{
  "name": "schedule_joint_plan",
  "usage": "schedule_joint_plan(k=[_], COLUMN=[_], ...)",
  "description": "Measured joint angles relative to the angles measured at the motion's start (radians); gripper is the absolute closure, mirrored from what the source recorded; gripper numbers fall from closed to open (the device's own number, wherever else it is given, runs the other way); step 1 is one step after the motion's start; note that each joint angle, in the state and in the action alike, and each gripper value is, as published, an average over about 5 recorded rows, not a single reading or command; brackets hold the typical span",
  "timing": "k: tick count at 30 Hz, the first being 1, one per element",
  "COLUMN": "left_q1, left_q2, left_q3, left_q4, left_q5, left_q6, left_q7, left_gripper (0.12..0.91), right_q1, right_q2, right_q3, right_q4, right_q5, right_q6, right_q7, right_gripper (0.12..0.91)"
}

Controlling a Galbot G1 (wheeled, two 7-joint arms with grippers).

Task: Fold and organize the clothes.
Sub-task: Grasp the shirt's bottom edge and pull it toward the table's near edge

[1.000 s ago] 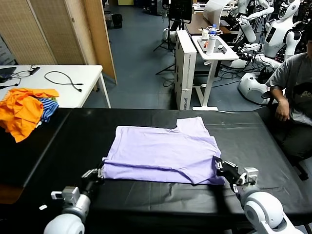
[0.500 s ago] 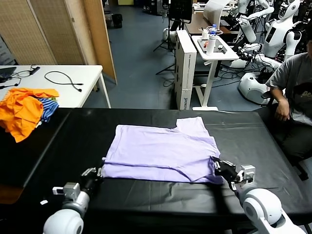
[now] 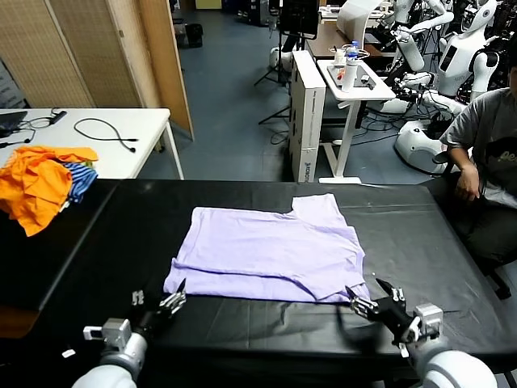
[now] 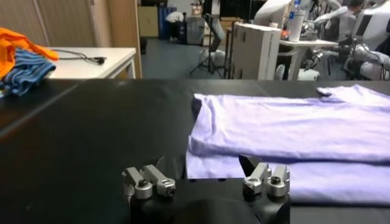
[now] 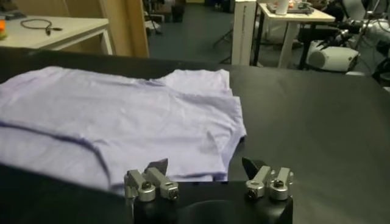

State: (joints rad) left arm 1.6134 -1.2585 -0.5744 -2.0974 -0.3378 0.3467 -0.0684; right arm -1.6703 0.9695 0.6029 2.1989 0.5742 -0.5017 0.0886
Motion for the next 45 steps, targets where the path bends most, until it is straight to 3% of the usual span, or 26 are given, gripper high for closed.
schedule_joint_plan(k=[5,9,12,16,19,26,39,42,45], left_q1=[0.004,0.008,0.009,0.017,0.028,0.072,0.229,0.253,0.27], left_q2=[0.0,0.001,0.0,0.001,0.002,0.01,0.008,0.001,-0.006], left_q3=[0.0,-0.001,0.0,0.0,-0.001,-0.021,-0.087,-0.097,-0.105], left_q4=[0.005,0.011,0.016,0.011,-0.002,-0.042,-0.12,-0.132,-0.144], left_q5=[-0.003,-0.006,-0.008,-0.002,0.01,0.054,0.08,0.08,0.08], left_q6=[0.0,0.0,0.0,0.0,0.004,0.023,0.024,0.025,0.03], left_q7=[0.0,0.001,0.002,0.005,0.005,0.001,-0.001,-0.001,-0.004], left_gripper=[0.189,0.399,0.585,0.818,0.888,0.886,0.886,0.886,0.882], right_q1=[-0.01,-0.015,-0.016,-0.023,-0.034,-0.086,-0.212,-0.227,-0.248], right_q2=[0.003,0.003,0.002,-0.001,-0.004,-0.017,-0.016,-0.013,-0.01], right_q3=[-0.005,-0.009,-0.009,-0.007,-0.005,0.018,0.03,0.028,0.033], right_q4=[-0.012,-0.02,-0.022,-0.011,0.005,0.072,0.154,0.168,0.187], right_q5=[-0.002,-0.004,-0.005,-0.004,-0.009,-0.027,-0.031,-0.033,-0.036], right_q6=[-0.001,-0.001,-0.001,-0.002,-0.01,-0.083,-0.157,-0.177,-0.195], right_q7=[-0.003,-0.008,-0.011,-0.009,-0.007,0.031,0.047,0.054,0.058], right_gripper=[0.547,0.794,0.88,0.885,0.885,0.885,0.885,0.846,0.705])
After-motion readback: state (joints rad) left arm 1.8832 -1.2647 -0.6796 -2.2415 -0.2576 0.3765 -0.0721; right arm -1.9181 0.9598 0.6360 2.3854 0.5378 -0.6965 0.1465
